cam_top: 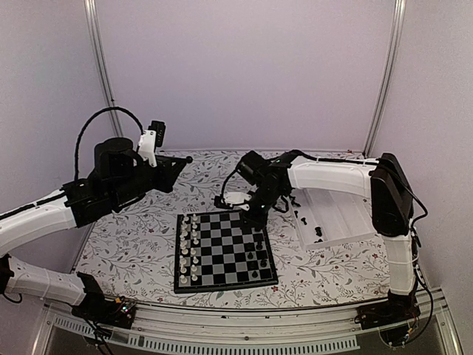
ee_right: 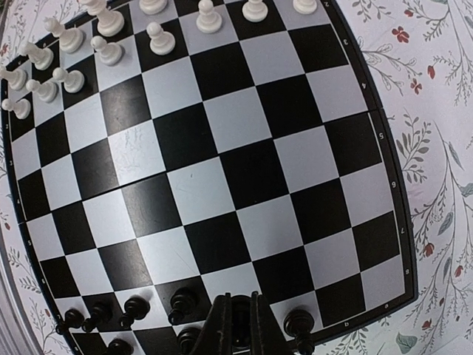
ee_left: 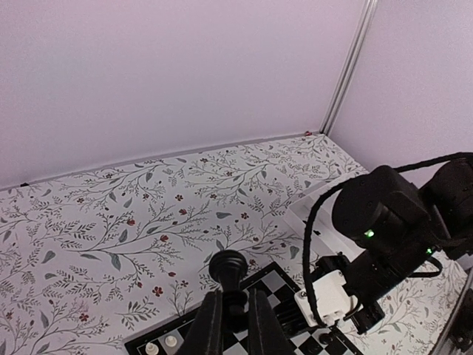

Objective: Set up the chess pieces on the board
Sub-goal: Place the chess piece on the chessboard.

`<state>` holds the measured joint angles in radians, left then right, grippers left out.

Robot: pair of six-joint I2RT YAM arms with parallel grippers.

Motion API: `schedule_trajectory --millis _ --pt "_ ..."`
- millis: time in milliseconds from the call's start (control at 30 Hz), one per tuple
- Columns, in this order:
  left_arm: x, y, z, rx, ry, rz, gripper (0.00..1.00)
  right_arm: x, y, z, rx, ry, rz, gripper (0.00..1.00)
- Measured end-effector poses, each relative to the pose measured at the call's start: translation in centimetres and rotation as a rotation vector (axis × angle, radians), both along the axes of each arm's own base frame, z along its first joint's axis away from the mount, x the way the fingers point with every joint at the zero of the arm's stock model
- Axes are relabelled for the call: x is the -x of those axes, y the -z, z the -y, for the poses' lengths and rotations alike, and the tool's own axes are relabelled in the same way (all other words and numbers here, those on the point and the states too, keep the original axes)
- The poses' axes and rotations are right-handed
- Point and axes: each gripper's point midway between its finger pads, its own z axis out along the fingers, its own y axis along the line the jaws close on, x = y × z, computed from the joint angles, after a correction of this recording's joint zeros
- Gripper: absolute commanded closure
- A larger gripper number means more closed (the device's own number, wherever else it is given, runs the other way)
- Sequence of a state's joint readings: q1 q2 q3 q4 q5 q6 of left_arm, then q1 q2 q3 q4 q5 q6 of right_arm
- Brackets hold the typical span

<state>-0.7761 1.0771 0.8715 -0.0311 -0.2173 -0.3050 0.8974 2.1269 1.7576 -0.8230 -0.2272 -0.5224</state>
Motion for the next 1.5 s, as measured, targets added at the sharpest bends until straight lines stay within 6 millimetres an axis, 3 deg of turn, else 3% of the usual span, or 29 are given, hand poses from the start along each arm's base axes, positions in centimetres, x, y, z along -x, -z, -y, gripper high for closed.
schedule_trajectory --millis 233,667,1000,1367,1500 --pt "-0.1 0.1 -0.2 0.002 -0.005 -0.002 0.92 0.4 2.2 0.6 0.053 -0.010 -0.017 1.00" --pt "-0.1 0.1 -0.1 0.008 0.004 -0.007 0.92 0.8 3.1 0.9 0.072 -0.015 -0.032 0.98" --pt "-0.3 1.2 0.0 -0.004 0.007 -0.029 0.92 0.9 3.6 0.9 0.078 -0.012 -0.044 0.81" --pt "-0.5 2.1 0.3 -0.017 0.026 -0.059 0.90 0.9 3.3 0.9 0.074 0.000 -0.052 0.70" --pt "-0.8 2.7 1.2 -0.062 0.058 -0.117 0.89 0.6 1.2 1.3 0.039 0.013 -0.059 0.68"
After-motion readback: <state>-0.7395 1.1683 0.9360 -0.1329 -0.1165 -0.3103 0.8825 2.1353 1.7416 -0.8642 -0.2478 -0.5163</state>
